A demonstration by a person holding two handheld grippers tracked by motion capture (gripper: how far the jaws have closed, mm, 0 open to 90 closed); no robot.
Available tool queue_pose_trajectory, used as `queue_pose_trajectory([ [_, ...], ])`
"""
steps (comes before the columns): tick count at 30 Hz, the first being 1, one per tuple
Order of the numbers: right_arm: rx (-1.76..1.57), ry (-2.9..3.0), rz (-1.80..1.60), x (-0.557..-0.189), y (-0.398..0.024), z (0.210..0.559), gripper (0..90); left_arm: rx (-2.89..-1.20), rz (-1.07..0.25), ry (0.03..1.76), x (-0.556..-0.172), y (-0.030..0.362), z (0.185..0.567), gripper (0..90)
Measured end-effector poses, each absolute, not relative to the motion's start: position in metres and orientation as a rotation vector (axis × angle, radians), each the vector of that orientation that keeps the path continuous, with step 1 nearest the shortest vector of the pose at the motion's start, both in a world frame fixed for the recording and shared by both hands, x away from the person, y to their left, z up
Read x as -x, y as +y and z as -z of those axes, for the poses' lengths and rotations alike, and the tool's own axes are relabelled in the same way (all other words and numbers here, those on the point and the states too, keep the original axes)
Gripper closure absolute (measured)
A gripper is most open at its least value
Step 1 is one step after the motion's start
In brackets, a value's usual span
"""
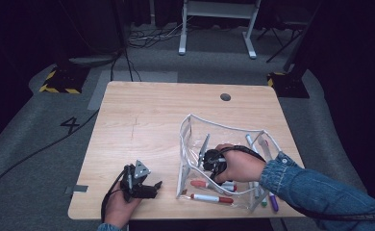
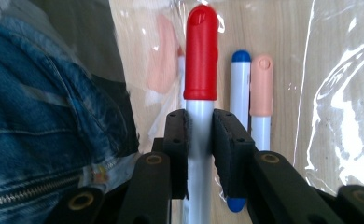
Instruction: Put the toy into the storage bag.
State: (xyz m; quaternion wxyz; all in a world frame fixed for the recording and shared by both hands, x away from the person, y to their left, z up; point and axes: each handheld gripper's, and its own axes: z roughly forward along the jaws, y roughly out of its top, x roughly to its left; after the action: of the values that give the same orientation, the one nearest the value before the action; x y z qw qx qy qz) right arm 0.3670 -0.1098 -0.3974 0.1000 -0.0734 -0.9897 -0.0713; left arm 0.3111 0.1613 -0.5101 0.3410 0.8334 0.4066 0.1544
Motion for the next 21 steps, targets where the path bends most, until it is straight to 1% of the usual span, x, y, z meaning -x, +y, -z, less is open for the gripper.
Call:
queue_pose_trajectory([
  [2, 0.216, -2.922, 0.196, -0.367, -0.110, 0.398, 74.3, -2.168, -0.402, 1.058, -0.311, 0.161, 0.510, 14.7],
  [3, 0.221, -2.923, 0.198, -0.366, -0.110, 0.399, 71.2, -2.168, -0.402, 1.058, -0.311, 0.161, 0.510, 14.7],
  [7, 0.244, -2.981, 0.237, -0.367, -0.114, 0.399, 49.2, -2.169, -0.402, 1.058, -0.311, 0.161, 0.510, 14.7],
  [8, 0.261, -2.995, 0.267, -0.367, -0.116, 0.396, 46.3, -2.169, -0.402, 1.058, -0.311, 0.161, 0.510, 14.7],
  [14, 0.432, -3.017, 0.502, -0.368, -0.134, 0.354, 38.8, -2.168, -0.403, 1.059, -0.311, 0.161, 0.510, 14.7],
  [21, 0.578, -3.044, 0.728, -0.369, -0.169, 0.312, 38.7, -2.168, -0.403, 1.057, -0.311, 0.161, 0.510, 14.7],
])
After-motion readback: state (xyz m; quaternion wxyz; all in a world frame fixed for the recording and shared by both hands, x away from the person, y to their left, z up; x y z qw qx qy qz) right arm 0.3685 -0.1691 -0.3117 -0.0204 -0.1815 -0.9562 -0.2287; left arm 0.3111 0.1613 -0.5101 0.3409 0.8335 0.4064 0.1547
